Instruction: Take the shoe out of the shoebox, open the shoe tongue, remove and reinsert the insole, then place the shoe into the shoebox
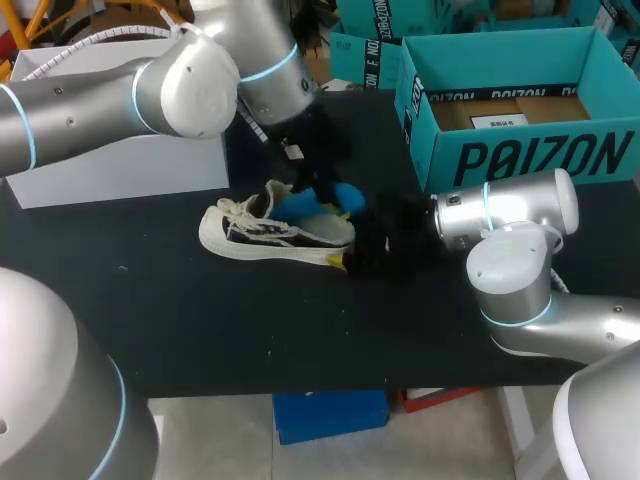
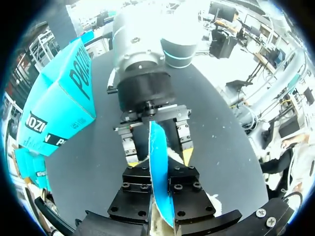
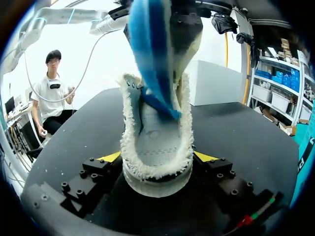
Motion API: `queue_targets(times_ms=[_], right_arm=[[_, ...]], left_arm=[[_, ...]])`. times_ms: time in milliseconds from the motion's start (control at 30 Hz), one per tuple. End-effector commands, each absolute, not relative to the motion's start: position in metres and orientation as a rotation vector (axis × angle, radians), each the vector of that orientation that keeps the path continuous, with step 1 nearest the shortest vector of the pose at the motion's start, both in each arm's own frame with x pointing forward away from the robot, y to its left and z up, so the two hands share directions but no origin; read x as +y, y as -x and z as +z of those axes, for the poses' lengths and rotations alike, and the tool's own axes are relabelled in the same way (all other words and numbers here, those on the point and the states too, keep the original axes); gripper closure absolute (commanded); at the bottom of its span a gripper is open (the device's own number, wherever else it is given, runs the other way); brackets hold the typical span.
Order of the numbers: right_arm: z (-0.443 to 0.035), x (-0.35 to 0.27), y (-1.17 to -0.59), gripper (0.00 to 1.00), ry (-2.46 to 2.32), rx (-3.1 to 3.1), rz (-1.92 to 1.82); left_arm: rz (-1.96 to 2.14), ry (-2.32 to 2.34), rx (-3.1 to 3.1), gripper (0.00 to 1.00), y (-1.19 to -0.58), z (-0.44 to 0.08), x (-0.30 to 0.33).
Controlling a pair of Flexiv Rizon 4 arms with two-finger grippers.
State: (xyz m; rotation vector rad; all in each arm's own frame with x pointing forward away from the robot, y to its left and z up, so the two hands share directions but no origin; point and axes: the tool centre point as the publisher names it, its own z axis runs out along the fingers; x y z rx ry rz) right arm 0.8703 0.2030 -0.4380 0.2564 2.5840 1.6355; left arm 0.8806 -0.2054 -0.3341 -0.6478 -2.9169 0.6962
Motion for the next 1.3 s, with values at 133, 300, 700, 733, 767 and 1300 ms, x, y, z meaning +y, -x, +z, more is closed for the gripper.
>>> queue_targets(times_ms=[133,300,700,733,767,1300], right_arm=[[-0.439,0.205,-0.871,1.0,-0.26,2.586,1.633],[-0.439,0.205,-0.871,1.0,-0.26,2.586,1.633],[-0.439,0.205,-0.871,1.0,-0.26,2.586,1.633],[-0.439,0.205,-0.871,1.0,-0.26,2.586,1.633],[-0.439,0.205,-0.871,1.0,-0.26,2.586,1.633],[-0.439,0.205,-0.871,1.0,-0.26,2.586,1.633]], left_arm=[[0.903,0.742,-2.806,1.0,-0.885,-0.29,-0.209],[1.056,0.797,-2.728,1.0,-0.881,-0.255,-0.221],[1.465,0.89,-2.542,1.0,-0.859,-0.16,-0.246],[1.499,0.899,-2.514,1.0,-0.857,-0.154,-0.248],[1.544,0.91,-2.47,1.0,-0.855,-0.148,-0.249],[1.895,0.436,-2.106,1.0,-0.821,-0.127,-0.258]])
